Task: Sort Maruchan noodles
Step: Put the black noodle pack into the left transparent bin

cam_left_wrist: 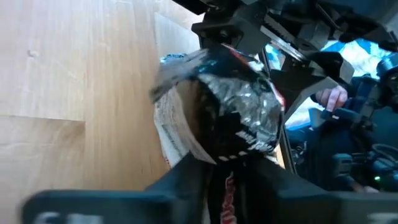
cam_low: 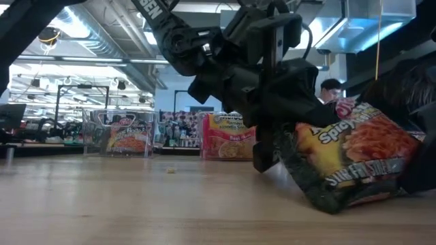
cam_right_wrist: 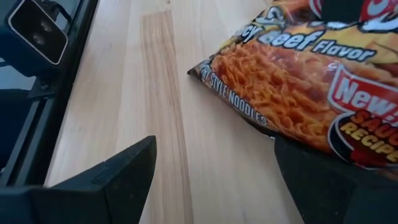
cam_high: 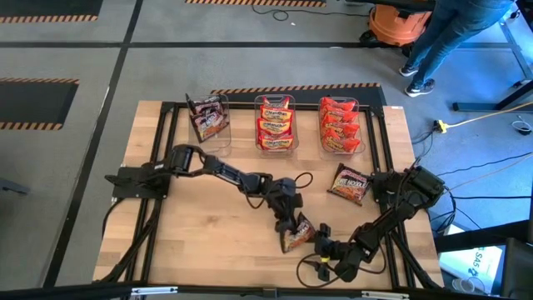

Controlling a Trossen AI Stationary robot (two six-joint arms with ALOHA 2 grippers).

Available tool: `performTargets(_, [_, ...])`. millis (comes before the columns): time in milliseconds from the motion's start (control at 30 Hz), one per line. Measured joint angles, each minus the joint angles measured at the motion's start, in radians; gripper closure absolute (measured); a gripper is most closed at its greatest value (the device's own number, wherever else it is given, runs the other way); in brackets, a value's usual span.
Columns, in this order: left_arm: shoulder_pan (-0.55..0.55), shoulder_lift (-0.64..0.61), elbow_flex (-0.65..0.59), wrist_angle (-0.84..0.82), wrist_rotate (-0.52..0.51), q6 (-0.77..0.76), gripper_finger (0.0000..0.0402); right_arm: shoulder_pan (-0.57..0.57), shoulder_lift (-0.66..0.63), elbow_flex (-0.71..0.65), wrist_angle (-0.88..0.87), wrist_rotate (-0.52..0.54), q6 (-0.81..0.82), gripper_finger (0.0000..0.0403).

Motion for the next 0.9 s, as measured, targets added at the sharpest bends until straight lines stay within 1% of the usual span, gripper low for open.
performTargets(100, [-0.008,0.0,-0.001,0.0,-0.004,0.016,0.0373,0.0,0.0,0.0,0.0,-0.005,0.0,0.0082])
performTargets(133, [-0.01,0.0,-0.001,0.0,-0.004,0.017,0.0384,0.001,-0.001,0.0,0.001,-0.006,0.0,0.0082])
performTargets(267, [-0.02,-0.008,-0.002,-0.003,-0.022,0.018,0.0387,0.001,-0.001,0.0,0.001,-0.007,0.002,0.0082])
performTargets(400, [-0.034,-0.062,-0.004,-0.065,-0.061,0.066,0.0394,-0.001,-0.001,0.0,0.005,0.001,0.001,0.0082])
performTargets(567, [-0.045,-0.176,-0.003,-0.254,-0.137,0.17,0.0395,-0.002,-0.001,0.0,0.014,0.004,0.001,0.0082])
performTargets(667, [-0.04,-0.256,-0.003,-0.374,-0.183,0.224,0.0395,-0.002,-0.001,0.0,0.042,0.033,-0.001,0.0082])
performTargets(900, [-0.033,-0.43,-0.003,-0.688,-0.337,0.343,0.0395,-0.013,-0.002,0.0,0.058,0.108,-0.031,0.0082])
